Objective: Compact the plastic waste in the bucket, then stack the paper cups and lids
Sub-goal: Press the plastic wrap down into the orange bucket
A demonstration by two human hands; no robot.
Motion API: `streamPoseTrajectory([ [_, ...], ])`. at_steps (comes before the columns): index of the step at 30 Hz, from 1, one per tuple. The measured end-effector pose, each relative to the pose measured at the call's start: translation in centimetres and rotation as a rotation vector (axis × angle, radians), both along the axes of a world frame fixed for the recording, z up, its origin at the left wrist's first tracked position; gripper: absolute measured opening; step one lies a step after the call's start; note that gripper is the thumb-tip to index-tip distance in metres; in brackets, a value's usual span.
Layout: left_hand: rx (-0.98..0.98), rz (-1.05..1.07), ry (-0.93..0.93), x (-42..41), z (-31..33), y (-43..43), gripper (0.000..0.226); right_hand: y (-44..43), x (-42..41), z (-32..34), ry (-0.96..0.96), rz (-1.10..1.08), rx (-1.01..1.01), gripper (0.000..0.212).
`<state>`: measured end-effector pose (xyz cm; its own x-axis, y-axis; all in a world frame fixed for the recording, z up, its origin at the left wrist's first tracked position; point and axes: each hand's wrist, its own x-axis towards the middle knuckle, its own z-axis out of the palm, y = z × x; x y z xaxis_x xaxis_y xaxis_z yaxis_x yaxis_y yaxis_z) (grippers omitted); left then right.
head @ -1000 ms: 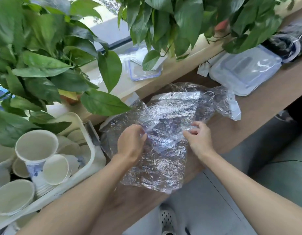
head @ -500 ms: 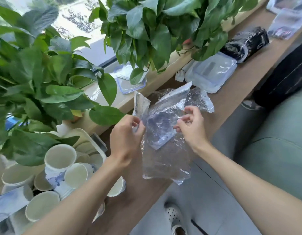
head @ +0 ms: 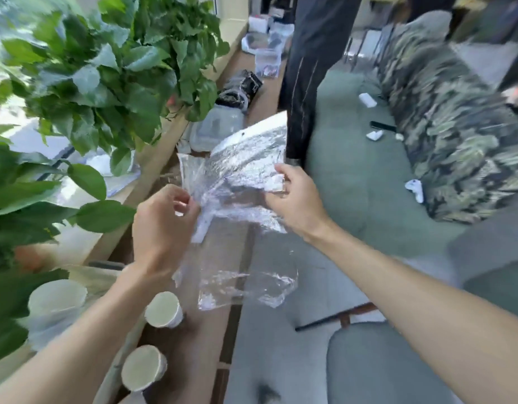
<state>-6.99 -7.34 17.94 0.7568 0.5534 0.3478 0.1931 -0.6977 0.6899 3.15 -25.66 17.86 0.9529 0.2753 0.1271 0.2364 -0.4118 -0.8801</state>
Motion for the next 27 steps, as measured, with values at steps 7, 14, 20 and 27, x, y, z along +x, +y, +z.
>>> streamPoseTrajectory([
  [7,0.016,-0.196,0.049,-0.4,0.6,-7.4,0.011,-9.7,-4.3,1.3,0.001,-0.064,-0.146,0.07],
  [14,0.004,-0.42,0.095,-2.2,1.5,-17.9,0.014,-21.5,-9.4,2.4,-0.016,-0.331,-0.088,0.031],
  [20,0.029,-0.582,0.098,-5.4,1.8,-27.8,0.016,-32.3,-15.5,2.1,-0.067,-0.505,-0.179,0.006],
  [27,0.059,-0.833,0.167,-8.9,-0.6,-39.4,0.013,-43.3,-25.0,-0.9,-0.044,-0.707,-0.289,0.012],
])
